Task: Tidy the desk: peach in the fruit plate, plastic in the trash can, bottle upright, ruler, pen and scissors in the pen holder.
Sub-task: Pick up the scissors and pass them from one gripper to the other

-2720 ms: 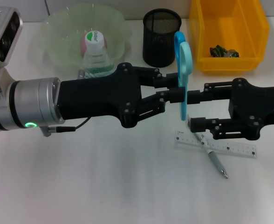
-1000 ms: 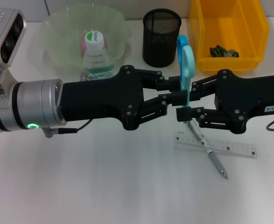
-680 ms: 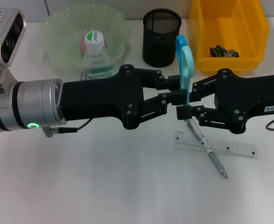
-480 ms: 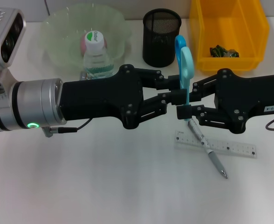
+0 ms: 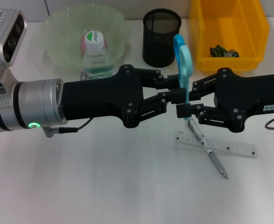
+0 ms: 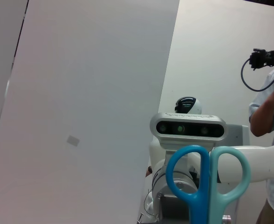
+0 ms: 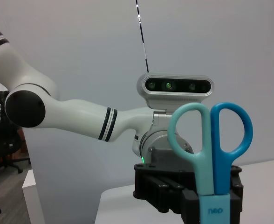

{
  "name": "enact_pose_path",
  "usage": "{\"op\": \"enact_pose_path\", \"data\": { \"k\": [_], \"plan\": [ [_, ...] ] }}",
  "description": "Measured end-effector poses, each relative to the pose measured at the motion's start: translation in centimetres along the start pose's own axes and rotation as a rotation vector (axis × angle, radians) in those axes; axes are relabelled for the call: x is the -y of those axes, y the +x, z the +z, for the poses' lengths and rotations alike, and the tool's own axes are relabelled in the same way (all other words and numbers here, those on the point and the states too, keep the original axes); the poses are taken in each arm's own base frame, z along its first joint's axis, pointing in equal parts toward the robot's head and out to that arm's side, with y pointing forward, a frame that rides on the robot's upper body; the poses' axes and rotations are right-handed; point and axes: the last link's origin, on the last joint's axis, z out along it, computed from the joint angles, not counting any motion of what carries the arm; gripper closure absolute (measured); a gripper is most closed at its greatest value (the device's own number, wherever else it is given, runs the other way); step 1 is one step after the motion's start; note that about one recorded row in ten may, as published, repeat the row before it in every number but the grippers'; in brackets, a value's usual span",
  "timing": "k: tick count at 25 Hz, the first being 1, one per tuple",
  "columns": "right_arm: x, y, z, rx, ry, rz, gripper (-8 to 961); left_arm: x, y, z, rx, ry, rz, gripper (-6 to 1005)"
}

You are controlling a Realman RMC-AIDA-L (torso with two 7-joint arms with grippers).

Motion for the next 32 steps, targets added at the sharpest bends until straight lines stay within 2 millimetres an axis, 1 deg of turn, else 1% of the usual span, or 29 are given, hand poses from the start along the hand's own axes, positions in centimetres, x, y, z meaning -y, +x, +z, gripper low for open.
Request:
{"op": "enact_pose_path", "data": {
  "k": [14, 28, 32],
  "plan": [
    [0.12, -0.05, 0.03, 0.011, 0.011, -0.011, 744, 0.18, 0.01, -0.35, -0.006, 0.018, -0.004, 774],
    [0.25, -0.02, 0.03, 0.019, 0.026, -0.018, 742, 0.27, 0.10, -0.28, -0.007, 0.020, -0.001, 781],
    [0.27, 0.05, -0.07, 0.020, 0.034, -0.017, 741, 0.38, 0.28, -0.57, -0.026, 0.036, 0.000, 788]
  ]
}}
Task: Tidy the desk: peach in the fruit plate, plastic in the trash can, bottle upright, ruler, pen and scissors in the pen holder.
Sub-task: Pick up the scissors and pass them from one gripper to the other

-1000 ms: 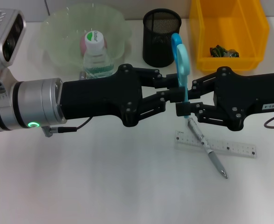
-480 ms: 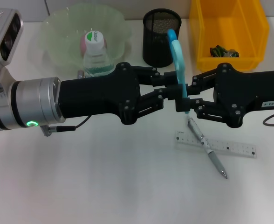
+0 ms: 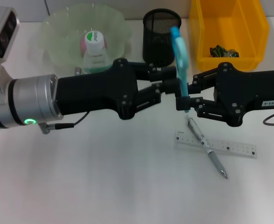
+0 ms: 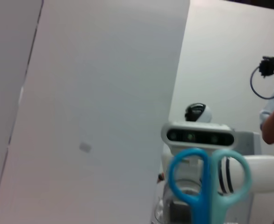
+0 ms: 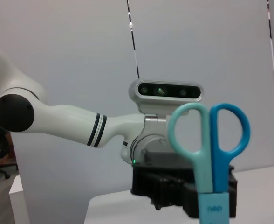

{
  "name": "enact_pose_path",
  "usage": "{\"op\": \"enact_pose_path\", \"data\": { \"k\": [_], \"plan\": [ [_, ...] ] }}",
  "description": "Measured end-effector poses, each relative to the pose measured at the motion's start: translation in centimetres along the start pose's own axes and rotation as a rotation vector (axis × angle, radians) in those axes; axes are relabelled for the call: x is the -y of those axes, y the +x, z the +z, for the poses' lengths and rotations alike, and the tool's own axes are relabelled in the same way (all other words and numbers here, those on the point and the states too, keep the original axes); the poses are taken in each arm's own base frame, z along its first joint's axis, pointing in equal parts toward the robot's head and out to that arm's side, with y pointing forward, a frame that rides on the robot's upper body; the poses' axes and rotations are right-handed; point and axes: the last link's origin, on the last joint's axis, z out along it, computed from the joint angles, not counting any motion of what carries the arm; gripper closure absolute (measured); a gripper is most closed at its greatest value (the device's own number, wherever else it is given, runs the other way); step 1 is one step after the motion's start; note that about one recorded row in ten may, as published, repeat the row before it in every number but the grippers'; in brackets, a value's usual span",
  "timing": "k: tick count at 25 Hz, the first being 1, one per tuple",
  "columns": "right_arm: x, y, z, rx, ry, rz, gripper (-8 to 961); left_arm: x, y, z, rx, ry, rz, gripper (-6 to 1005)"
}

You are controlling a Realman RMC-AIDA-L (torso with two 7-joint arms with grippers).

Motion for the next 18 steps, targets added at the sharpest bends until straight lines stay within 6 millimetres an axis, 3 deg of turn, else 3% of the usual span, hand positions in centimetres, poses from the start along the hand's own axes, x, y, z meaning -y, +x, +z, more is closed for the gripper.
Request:
{"op": "enact_pose_path", "data": {
  "k": [12, 18],
  "plan": [
    [0.2, 0.2, -0.1, -0.003, 0.021, 0.000, 738, 0.2, 0.2, -0.3, -0.012, 0.015, 0.004, 805],
    [0.8, 0.1, -1.1, 0.014, 0.096, -0.002, 737, 0.4, 0.2, -1.1, -0.029, 0.058, 0.000, 804]
  ]
}}
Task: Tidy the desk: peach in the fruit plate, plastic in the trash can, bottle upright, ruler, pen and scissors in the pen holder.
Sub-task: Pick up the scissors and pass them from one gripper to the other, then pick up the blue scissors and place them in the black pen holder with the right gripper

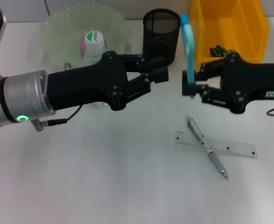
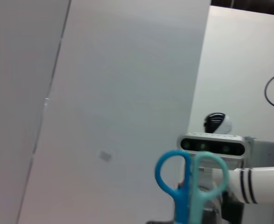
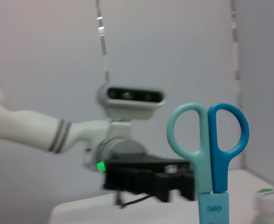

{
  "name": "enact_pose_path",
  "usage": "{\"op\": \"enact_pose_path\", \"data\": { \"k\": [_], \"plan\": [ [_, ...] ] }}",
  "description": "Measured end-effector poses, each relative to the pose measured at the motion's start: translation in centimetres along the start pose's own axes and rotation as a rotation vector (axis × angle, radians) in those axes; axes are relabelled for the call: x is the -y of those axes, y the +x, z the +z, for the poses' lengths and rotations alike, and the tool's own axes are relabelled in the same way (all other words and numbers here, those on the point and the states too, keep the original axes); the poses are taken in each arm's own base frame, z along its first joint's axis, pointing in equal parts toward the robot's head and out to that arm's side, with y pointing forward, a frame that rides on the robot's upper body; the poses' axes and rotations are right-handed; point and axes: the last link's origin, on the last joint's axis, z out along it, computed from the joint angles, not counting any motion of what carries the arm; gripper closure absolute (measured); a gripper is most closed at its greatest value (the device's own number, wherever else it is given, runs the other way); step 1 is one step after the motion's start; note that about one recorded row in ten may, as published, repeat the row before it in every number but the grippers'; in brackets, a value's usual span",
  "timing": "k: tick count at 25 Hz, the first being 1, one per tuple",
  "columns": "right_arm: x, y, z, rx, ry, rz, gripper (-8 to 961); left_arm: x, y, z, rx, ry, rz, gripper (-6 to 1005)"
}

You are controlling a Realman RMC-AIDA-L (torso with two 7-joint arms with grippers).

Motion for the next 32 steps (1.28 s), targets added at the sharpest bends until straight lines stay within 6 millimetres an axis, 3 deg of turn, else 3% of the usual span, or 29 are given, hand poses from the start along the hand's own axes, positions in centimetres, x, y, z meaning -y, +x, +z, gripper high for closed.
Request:
{"op": "enact_pose_path", "data": {
  "k": [7, 14, 22, 32],
  "plan": [
    [2.3, -0.5, -1.7, 0.070, 0.197, 0.008, 735, 0.0, -0.7, -0.9, -0.004, 0.044, 0.021, 803],
    [4.5, -1.1, -2.1, 0.128, 0.353, 0.000, 734, -0.3, -2.1, -1.3, 0.001, 0.076, 0.029, 803],
    [6.3, -0.8, -0.7, 0.107, 0.428, 0.019, 732, -0.2, -2.5, -1.6, -0.013, 0.104, 0.089, 802],
    [6.7, -0.6, -0.4, 0.099, 0.444, 0.018, 730, 0.4, -2.2, -1.0, -0.008, 0.108, 0.071, 695]
  ]
}}
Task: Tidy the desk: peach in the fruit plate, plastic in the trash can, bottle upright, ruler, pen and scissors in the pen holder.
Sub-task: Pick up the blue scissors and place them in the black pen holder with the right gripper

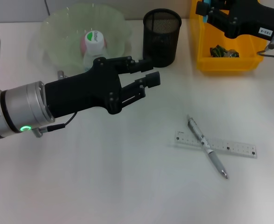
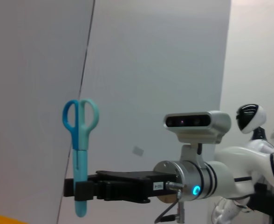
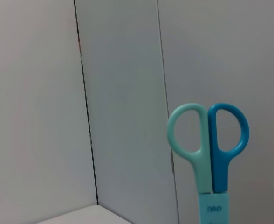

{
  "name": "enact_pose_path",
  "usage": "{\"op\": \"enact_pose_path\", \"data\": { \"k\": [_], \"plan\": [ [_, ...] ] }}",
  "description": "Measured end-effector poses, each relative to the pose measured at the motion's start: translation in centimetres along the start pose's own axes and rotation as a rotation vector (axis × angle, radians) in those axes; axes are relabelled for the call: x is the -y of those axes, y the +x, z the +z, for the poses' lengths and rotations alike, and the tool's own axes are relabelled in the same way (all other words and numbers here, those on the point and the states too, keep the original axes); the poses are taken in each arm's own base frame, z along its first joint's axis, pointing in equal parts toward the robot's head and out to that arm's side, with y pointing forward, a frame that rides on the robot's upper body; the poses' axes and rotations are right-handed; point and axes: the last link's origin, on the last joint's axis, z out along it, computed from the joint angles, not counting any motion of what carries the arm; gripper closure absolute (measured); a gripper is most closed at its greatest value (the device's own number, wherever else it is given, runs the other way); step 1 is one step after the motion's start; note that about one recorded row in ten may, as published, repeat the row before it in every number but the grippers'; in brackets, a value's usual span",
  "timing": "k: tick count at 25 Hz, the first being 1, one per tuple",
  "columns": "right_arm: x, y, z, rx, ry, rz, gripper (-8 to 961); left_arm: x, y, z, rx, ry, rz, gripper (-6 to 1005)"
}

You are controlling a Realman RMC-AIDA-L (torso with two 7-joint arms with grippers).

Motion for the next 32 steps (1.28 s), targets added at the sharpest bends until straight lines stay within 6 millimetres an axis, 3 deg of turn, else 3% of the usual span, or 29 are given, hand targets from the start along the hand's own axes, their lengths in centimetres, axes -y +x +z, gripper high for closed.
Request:
{"op": "enact_pose_path", "data": {
  "k": [5, 15, 21, 32],
  "plan": [
    [0.3, 0.0, -0.1, -0.005, 0.021, -0.001, 729, 0.1, 0.0, 0.1, 0.004, 0.003, 0.007, 641],
    [1.2, 0.1, 0.5, 0.030, 0.092, -0.008, 727, 0.2, 0.0, 0.1, 0.007, 0.006, 0.037, 257],
    [1.6, 0.4, 2.1, 0.081, 0.150, -0.067, 726, 0.2, -0.1, 0.0, 0.001, 0.016, 0.044, 215],
    [2.4, 1.8, 6.1, 0.008, 0.260, -0.196, 724, 0.5, 0.5, 0.2, -0.042, 0.034, 0.029, 167]
  ]
}}
